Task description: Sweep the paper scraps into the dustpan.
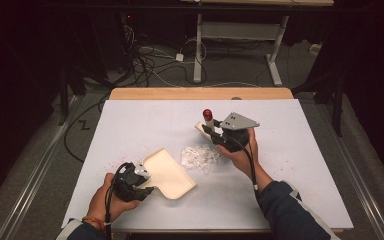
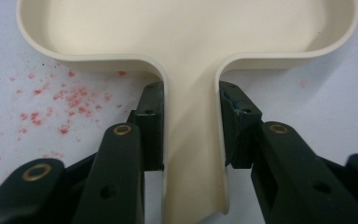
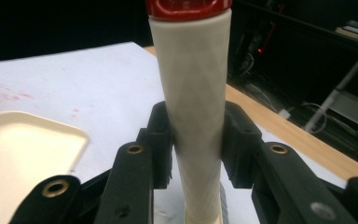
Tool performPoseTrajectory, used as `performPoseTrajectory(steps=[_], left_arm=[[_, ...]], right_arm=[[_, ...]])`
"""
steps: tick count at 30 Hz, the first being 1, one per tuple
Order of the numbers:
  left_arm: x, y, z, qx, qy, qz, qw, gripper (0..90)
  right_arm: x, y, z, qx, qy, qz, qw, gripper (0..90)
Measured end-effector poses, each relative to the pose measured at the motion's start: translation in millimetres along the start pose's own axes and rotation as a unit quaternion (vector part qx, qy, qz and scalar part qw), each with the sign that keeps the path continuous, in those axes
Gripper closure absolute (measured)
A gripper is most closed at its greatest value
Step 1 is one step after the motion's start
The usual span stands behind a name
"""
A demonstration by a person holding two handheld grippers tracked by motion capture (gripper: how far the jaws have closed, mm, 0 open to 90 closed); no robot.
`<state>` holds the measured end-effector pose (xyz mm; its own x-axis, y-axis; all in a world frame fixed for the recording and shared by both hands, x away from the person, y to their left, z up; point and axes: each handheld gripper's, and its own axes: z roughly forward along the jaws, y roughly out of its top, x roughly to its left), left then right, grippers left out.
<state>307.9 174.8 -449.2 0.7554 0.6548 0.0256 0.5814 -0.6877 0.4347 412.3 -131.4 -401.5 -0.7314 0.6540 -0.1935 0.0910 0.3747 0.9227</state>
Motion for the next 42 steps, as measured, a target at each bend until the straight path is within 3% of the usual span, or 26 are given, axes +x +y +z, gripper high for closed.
performPoseTrajectory(steps=[8,11,17,22,24,27,30,34,35,42], left_arm=[[-0.6,5.0,3.0,0.003,0.001,0.0,1.0,63.6],[-1.4,7.5,4.7,0.005,0.001,0.001,1.0,63.6],[-5.3,15.1,8.3,0.005,0.0,0.004,1.0,63.5],[-9.3,20.5,10.8,0.002,-0.001,0.004,1.0,63.4],[-12.9,24.8,13.6,0.001,0.003,0.0,1.0,63.2],[-14.3,26.2,15.3,0.003,0.006,-0.001,1.0,63.0],[-15.9,26.9,18.5,0.003,0.006,-0.007,1.0,63.1],[-16.4,27.4,18.5,0.001,0.006,-0.008,1.0,63.2],[-16.1,27.1,18.1,-0.001,0.004,-0.009,0.9999,63.2],[-15.4,24.3,17.4,-0.003,0.007,-0.005,1.0,63.2]], right_arm=[[16.1,1.3,-2.9,-0.025,0.024,0.019,0.9992,68.5],[24.0,3.3,-2.8,-0.037,0.038,0.037,0.9979,68.8],[40.4,9.2,0.2,-0.048,0.063,0.045,0.9959,69.4],[54.4,13.0,3.2,-0.049,0.071,0.042,0.9954,69.5],[64.5,16.3,3.6,-0.055,0.085,0.044,0.9939,69.9],[77.1,18.8,2.8,-0.055,0.082,0.025,0.9948,69.8],[82.3,22.3,0.3,-0.058,0.09,0.022,0.994,70.1],[83.2,27.5,-2.8,-0.06,0.089,0.021,0.994,70.2],[83.4,29.8,-4.7,-0.061,0.073,0.01,0.9954,70.1],[70.1,34.9,-14.1,-0.073,0.061,0.022,0.9952,70.1]])
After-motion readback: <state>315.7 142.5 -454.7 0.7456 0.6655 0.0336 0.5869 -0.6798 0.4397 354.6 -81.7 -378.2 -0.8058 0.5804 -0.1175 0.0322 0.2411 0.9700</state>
